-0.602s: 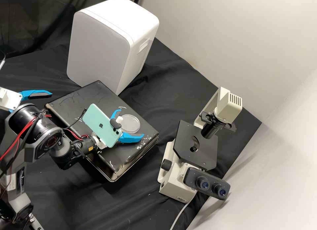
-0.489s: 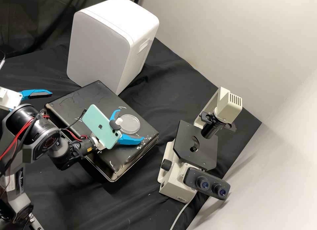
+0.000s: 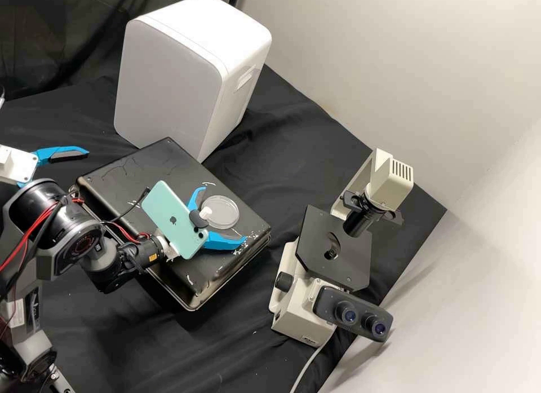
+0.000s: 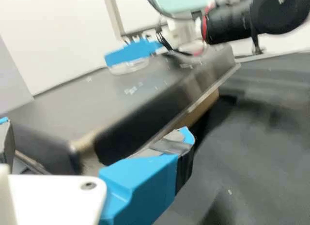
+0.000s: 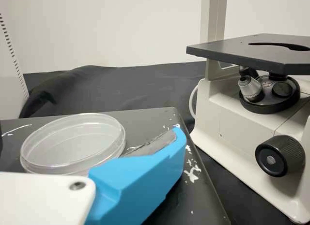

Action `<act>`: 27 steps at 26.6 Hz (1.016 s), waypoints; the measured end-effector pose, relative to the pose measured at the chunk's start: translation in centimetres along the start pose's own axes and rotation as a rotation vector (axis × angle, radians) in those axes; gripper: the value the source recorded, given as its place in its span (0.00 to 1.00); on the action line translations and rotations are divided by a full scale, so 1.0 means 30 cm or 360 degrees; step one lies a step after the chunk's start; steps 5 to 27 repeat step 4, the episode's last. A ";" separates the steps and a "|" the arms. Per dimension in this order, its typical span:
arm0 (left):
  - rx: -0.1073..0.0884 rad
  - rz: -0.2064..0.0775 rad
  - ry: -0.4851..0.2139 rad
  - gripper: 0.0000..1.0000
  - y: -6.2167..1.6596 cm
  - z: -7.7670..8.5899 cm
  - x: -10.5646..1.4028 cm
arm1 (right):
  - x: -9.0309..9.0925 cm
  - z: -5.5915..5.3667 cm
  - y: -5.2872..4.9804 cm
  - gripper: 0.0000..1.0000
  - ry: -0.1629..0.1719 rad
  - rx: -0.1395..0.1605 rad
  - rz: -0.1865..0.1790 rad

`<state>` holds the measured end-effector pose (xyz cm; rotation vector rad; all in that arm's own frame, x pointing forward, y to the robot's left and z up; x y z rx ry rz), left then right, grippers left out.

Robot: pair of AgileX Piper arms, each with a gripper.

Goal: Place the petri dish on the bench

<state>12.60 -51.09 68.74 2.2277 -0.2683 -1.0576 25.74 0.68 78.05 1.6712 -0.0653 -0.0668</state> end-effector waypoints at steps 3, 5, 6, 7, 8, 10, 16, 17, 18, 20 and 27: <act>-0.0008 0.0027 0.0018 1.00 0.010 -0.003 -0.003 | 0.000 0.000 0.000 1.00 0.0000 0.0000 0.0000; -0.0019 0.0028 0.0036 1.00 0.010 -0.004 -0.004 | 0.000 0.000 0.000 1.00 0.0000 0.0000 0.0000; -0.0019 0.0028 0.0036 1.00 0.010 -0.004 -0.004 | 0.000 0.000 0.000 1.00 0.0000 0.0000 0.0000; -0.0019 0.0028 0.0036 1.00 0.010 -0.004 -0.004 | 0.000 0.000 0.000 1.00 0.0000 0.0000 0.0000; -0.0019 0.0028 0.0036 1.00 0.010 -0.004 -0.004 | 0.000 0.000 0.000 1.00 0.0000 0.0000 0.0000; -0.0019 0.0028 0.0036 1.00 0.010 -0.004 -0.004 | 0.000 0.000 0.000 1.00 0.0000 0.0000 0.0000; -0.0019 0.0028 0.0036 1.00 0.010 -0.004 -0.004 | 0.000 0.000 0.000 1.00 0.0000 0.0000 0.0000; -0.0019 0.0028 0.0036 1.00 0.010 -0.004 -0.004 | 0.000 0.000 0.000 1.00 0.0000 0.0000 0.0000; -0.0019 0.0028 0.0036 1.00 0.010 -0.004 -0.004 | 0.000 0.000 0.000 1.00 0.0000 0.0000 0.0000; -0.0019 0.0028 0.0036 1.00 0.010 -0.004 -0.004 | 0.000 0.000 0.000 1.00 0.0000 0.0000 0.0000; -0.0019 0.0028 0.0036 1.00 0.010 -0.004 -0.004 | 0.000 0.000 0.000 1.00 0.0000 0.0000 0.0000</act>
